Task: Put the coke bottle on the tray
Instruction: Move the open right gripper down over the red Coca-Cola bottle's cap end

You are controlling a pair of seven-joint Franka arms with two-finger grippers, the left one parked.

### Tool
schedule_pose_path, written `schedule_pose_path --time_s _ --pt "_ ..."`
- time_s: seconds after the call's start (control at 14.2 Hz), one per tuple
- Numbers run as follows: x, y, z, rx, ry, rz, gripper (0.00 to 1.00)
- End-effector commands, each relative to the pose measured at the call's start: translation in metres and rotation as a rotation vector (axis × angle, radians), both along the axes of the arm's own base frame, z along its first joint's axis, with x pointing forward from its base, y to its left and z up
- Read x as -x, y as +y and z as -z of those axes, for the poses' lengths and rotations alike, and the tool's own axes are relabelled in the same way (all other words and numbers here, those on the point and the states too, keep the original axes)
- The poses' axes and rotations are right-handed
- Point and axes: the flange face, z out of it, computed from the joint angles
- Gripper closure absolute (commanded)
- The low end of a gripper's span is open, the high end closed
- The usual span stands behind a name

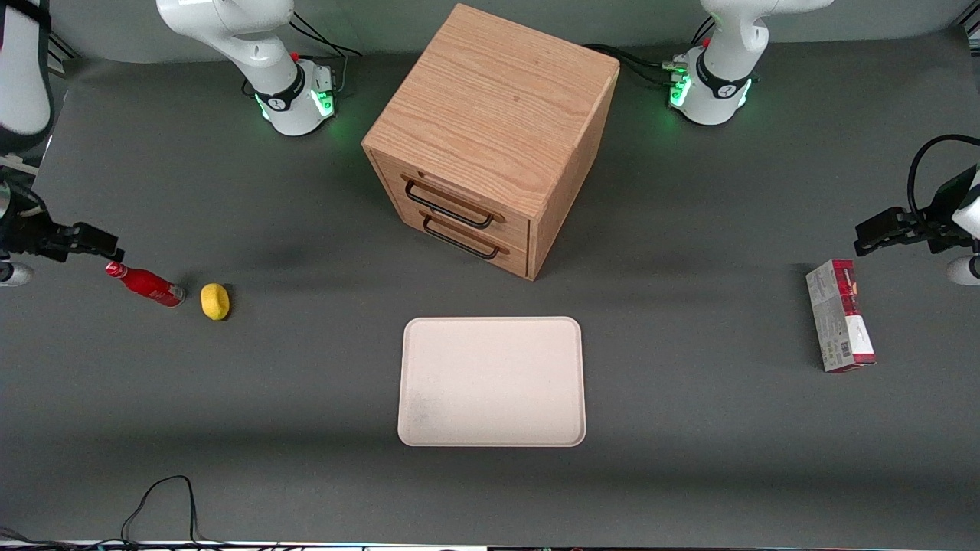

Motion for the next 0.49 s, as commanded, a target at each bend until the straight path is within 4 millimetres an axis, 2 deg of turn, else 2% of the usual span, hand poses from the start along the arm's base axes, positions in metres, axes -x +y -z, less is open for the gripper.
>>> schedule_pose_path --time_s 0.0,0.14,0.21,0.28,0.42 --pt "0.02 -0.031 0.064 0.034 -0.045 -0.053 0.0" --pt "0.022 -0.033 0.105 0.019 -0.063 -0.027 0.0" --pt "0.026 -0.04 0.119 0.008 -0.068 -0.035 0.0" --pt "0.027 -0.043 0.131 -0.005 -0.055 -0.056 0.0" --pt "0.032 -0.054 0.142 -0.019 -0.045 -0.064 0.0"
